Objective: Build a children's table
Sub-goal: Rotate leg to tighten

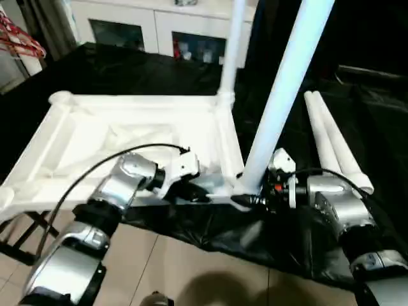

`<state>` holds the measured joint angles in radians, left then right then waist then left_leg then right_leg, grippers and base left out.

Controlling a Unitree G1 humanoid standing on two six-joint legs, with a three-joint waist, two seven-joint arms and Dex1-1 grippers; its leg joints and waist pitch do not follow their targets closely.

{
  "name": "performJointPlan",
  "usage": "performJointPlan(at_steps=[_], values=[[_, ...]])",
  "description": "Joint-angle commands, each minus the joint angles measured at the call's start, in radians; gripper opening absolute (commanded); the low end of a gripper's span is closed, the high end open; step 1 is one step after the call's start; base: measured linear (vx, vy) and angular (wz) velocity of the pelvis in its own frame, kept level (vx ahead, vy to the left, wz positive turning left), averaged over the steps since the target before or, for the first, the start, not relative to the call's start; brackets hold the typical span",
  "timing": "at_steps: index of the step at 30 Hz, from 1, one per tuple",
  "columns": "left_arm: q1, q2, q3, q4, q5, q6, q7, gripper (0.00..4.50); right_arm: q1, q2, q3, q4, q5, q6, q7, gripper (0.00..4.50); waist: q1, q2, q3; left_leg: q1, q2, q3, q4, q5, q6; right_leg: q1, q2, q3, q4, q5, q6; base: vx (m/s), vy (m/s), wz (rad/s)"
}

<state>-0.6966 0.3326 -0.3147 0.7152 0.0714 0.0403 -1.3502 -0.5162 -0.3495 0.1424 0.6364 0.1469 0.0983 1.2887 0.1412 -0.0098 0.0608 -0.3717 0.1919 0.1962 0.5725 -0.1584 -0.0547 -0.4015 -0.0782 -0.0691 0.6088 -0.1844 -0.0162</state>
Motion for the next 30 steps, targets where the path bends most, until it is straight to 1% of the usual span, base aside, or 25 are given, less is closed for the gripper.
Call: performJointPlan(at_steps=[1,2,3,4,5,6,7,9,10,11,12,13,14,15,16,17,18,19,20,21,22,23,24,27,30], values=[[0.001,-0.013,-0.009,-0.039,-0.022,-0.006,0.006,0.00,0.029,0.020,0.068,-0.028,-0.002,0.032,0.049,3.19,0.000,-0.011,-0.066,0.016,0.051,-0.021,-0.064,-0.247,0.047,0.043,-0.081,0.048,-0.081,-0.289,-0.198,0.000,0.000,0.00],[0.001,-0.016,-0.005,-0.038,-0.022,-0.007,0.015,0.00,0.032,0.023,0.070,-0.031,-0.003,0.032,0.044,3.12,0.001,-0.010,-0.066,0.017,0.051,-0.020,-0.064,-0.246,0.046,0.042,-0.081,0.049,-0.081,-0.290,-0.198,0.000,0.000,0.00],[0.001,-0.021,-0.002,-0.035,-0.021,-0.010,0.032,0.00,0.037,0.027,0.071,-0.032,-0.005,0.030,0.035,2.96,0.000,-0.012,-0.067,0.018,0.052,-0.020,-0.064,-0.249,0.041,0.041,-0.081,0.048,-0.081,-0.293,-0.198,0.000,0.000,0.00],[-0.001,-0.030,0.003,-0.026,-0.017,-0.012,0.059,0.00,0.039,0.036,0.068,-0.025,-0.009,0.019,0.013,2.92,0.000,-0.011,-0.066,0.017,0.051,-0.020,-0.064,-0.250,0.039,0.041,-0.081,0.048,-0.081,-0.293,-0.199,0.000,0.000,0.00],[-0.002,-0.036,0.006,-0.021,-0.014,-0.013,0.075,0.00,0.042,0.040,0.065,-0.023,-0.012,0.015,0.000,2.92,0.000,-0.015,-0.065,0.017,0.050,-0.019,-0.064,-0.253,0.038,0.041,-0.081,0.048,-0.083,-0.301,-0.195,0.000,0.000,0.00],[-0.004,-0.043,0.007,-0.015,-0.010,-0.014,0.093,0.00,0.041,0.050,0.057,-0.016,-0.015,0.005,-0.025,2.88,0.000,-0.013,-0.063,0.018,0.049,-0.019,-0.064,-0.260,0.036,0.039,-0.082,0.049,-0.086,-0.324,-0.188,0.000,0.000,0.00],[-0.006,-0.052,0.008,-0.003,0.000,-0.024,0.123,0.00,0.036,0.068,0.041,-0.001,-0.017,0.001,-0.074,2.87,-0.001,-0.016,-0.062,0.019,0.049,-0.020,-0.065,-0.266,0.033,0.038,-0.083,0.048,-0.088,-0.343,-0.183,0.000,0.000,0.00],[-0.032,-0.097,0.029,0.060,0.026,-0.030,0.265,0.00,0.010,0.126,-0.005,0.060,-0.047,-0.029,-0.273,2.85,-0.007,-0.016,-0.058,0.021,0.046,-0.024,-0.068,-0.296,0.014,0.034,-0.086,0.048,-0.097,-0.422,-0.159,0.000,0.000,0.00],[-0.041,-0.112,0.038,0.077,0.031,-0.027,0.309,0.00,0.002,0.143,-0.019,0.079,-0.057,-0.032,-0.339,2.84,-0.011,-0.017,-0.057,0.028,0.044,-0.026,-0.069,-0.317,-0.003,0.030,-0.087,0.047,-0.103,-0.484,-0.141,0.000,0.000,0.00],[-0.052,-0.129,0.048,0.094,0.034,-0.021,0.356,0.00,-0.009,0.162,-0.034,0.103,-0.067,-0.035,-0.416,2.84,-0.014,-0.018,-0.055,0.030,0.043,-0.028,-0.069,-0.332,-0.009,0.028,-0.088,0.047,-0.111,-0.534,-0.122,0.000,0.000,0.00],[-0.059,-0.141,0.055,0.104,0.036,-0.015,0.388,0.00,-0.017,0.175,-0.046,0.121,-0.074,-0.036,-0.472,2.84,-0.016,-0.018,-0.055,0.030,0.043,-0.030,-0.070,-0.337,-0.017,0.027,-0.089,0.045,-0.111,-0.551,-0.115,0.000,0.000,0.00],[-0.072,-0.164,0.067,0.119,0.037,-0.003,0.444,0.00,-0.030,0.200,-0.066,0.152,-0.082,-0.038,-0.569,2.83,-0.020,-0.020,-0.058,0.028,0.042,-0.034,-0.072,-0.344,-0.019,0.032,-0.090,0.042,-0.113,-0.568,-0.103,0.000,0.000,0.00],[-0.089,-0.195,0.077,0.134,0.041,0.012,0.514,0.00,-0.045,0.235,-0.092,0.187,-0.079,-0.037,-0.679,2.83,-0.026,-0.012,-0.057,0.030,0.043,-0.033,-0.072,-0.352,-0.020,0.026,-0.090,0.045,-0.115,-0.563,-0.102,0.000,0.000,0.00],[-0.100,-0.213,0.083,0.143,0.043,0.021,0.555,0.00,-0.054,0.257,-0.108,0.207,-0.076,-0.034,-0.745,2.83,-0.033,-0.015,-0.057,0.033,0.041,-0.033,-0.071,-0.363,-0.023,0.021,-0.088,0.044,-0.117,-0.565,-0.103,0.000,0.000,0.00],[-0.108,-0.228,0.086,0.149,0.046,0.027,0.590,0.00,-0.060,0.273,-0.118,0.223,-0.076,-0.038,-0.797,2.83,-0.036,-0.017,-0.058,0.034,0.039,-0.033,-0.070,-0.366,-0.021,0.022,-0.087,0.043,-0.118,-0.566,-0.104,0.000,0.000,0.00],[-0.114,-0.242,0.091,0.154,0.049,0.033,0.626,0.00,-0.068,0.289,-0.128,0.238,-0.078,-0.038,-0.857,2.83,-0.036,-0.018,-0.058,0.029,0.039,-0.033,-0.071,-0.358,-0.011,0.026,-0.087,0.043,-0.118,-0.552,-0.104,0.000,0.000,0.00],[-0.120,-0.253,0.094,0.160,0.049,0.036,0.649,0.00,-0.078,0.305,-0.140,0.256,-0.076,-0.036,-0.908,2.83,-0.035,-0.017,-0.058,0.029,0.038,-0.031,-0.071,-0.354,-0.006,0.024,-0.086,0.044,-0.118,-0.542,-0.104,0.000,0.000,0.00],[-0.126,-0.269,0.098,0.165,0.050,0.038,0.675,0.00,-0.092,0.329,-0.162,0.279,-0.065,-0.038,-0.965,2.83,-0.037,-0.012,-0.062,0.025,0.038,-0.032,-0.072,-0.341,-0.003,0.028,-0.085,0.045,-0.112,-0.494,-0.113,0.000,0.000,0.00],[-0.126,-0.269,0.098,0.165,0.050,0.038,0.675,0.00,-0.092,0.329,-0.162,0.279,-0.065,-0.038,-0.965,2.83,-0.037,-0.012,-0.062,0.025,0.038,-0.032,-0.072,-0.341,-0.003,0.028,-0.085,0.045,-0.112,-0.494,-0.113,0.000,0.000,0.00],[-0.127,-0.276,0.099,0.168,0.052,0.033,0.680,0.00,-0.098,0.343,-0.173,0.288,-0.058,-0.047,-0.970,2.83,-0.035,-0.011,-0.066,0.022,0.040,-0.029,-0.072,-0.316,0.005,0.030,-0.082,0.048,-0.103,-0.402,-0.132,0.000,0.000,0.00],[-0.126,-0.282,0.094,0.169,0.055,0.023,0.670,0.00,-0.104,0.358,-0.187,0.299,-0.051,-0.059,-0.974,2.83,-0.035,-0.011,-0.066,0.021,0.039,-0.028,-0.071,-0.311,0.010,0.031,-0.082,0.048,-0.101,-0.376,-0.140,0.000,0.000,0.00],[-0.120,-0.287,0.083,0.165,0.059,0.005,0.646,0.00,-0.112,0.372,-0.200,0.312,-0.046,-0.080,-0.969,2.83,-0.034,-0.011,-0.068,0.017,0.038,-0.027,-0.070,-0.291,0.020,0.036,-0.082,0.049,-0.094,-0.325,-0.155,0.000,0.000,0.00],[-0.118,-0.287,0.081,0.164,0.060,0.002,0.641,0.00,-0.113,0.374,-0.202,0.314,-0.046,-0.083,-0.967,2.83,-0.033,-0.011,-0.071,0.014,0.037,-0.025,-0.067,-0.266,0.031,0.040,-0.081,0.048,-0.089,-0.275,-0.167,0.000,0.000,0.00],[-0.103,-0.277,0.066,0.146,0.053,-0.018,0.583,0.00,-0.123,0.371,-0.216,0.325,-0.032,-0.097,-0.956,2.83,-0.032,-0.010,-0.072,0.012,0.036,-0.022,-0.065,-0.228,0.051,0.045,-0.080,0.047,-0.081,-0.213,-0.189,0.000,0.000,0.00],[-0.081,-0.258,0.054,0.114,0.035,-0.027,0.513,0.00,-0.130,0.342,-0.222,0.327,-0.024,-0.097,-0.922,2.83,-0.032,-0.008,-0.070,0.014,0.038,-0.022,-0.066,-0.238,0.054,0.046,-0.082,0.047,-0.083,-0.227,-0.196,0.000,0.000,0.00]])
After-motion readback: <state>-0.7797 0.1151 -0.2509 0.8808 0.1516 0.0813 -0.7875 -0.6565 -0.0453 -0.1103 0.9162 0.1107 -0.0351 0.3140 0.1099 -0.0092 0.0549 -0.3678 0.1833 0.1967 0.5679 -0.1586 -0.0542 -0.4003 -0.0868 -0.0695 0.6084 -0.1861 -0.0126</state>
